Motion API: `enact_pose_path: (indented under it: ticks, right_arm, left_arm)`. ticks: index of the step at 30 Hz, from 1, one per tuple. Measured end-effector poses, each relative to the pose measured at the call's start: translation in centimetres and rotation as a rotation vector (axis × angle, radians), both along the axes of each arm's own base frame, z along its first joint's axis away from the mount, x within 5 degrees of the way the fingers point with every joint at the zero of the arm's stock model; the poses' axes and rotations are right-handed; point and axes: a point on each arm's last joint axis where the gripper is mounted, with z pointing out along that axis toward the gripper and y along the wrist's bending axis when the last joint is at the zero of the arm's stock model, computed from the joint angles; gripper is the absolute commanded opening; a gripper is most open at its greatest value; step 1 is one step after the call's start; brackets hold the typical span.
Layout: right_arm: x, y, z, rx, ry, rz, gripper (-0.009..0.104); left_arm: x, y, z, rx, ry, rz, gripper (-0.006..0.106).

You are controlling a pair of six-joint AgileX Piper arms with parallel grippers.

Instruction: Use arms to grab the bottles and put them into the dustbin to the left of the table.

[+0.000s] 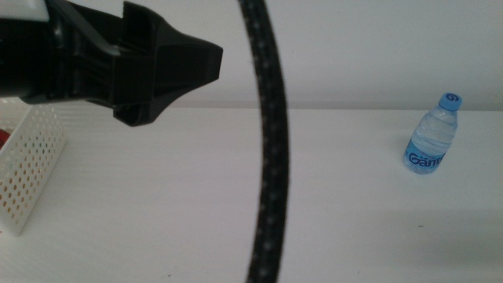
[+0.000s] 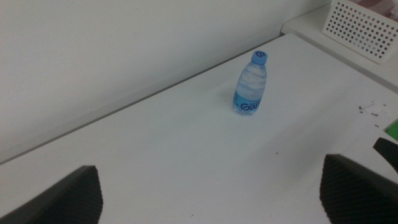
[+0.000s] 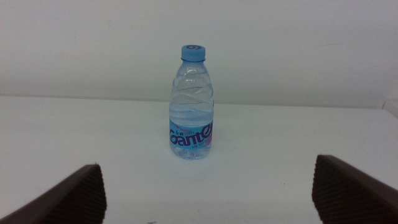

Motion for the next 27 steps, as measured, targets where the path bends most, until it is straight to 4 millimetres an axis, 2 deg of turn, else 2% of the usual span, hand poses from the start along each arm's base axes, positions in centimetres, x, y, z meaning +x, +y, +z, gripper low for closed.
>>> enact_pose_path:
  ticks: [15, 21, 27]
  right_arm:
    - [0.6, 0.1, 1.0, 0.023, -0.093, 0.01, 0.088]
    - [3.0, 1.0, 0.6, 0.026, 0.008, 0.121, 0.088]
    - [5.2, 2.2, -1.5, -0.023, 0.21, 0.225, 0.088]
  left_arm:
    - [0.0, 0.0, 0.0, 0.0, 0.0, 0.0, 0.094]
    - [0.0, 0.0, 0.0, 0.001, -0.001, 0.001, 0.094]
    - [0.0, 0.0, 0.0, 0.003, -0.002, 0.001, 0.094]
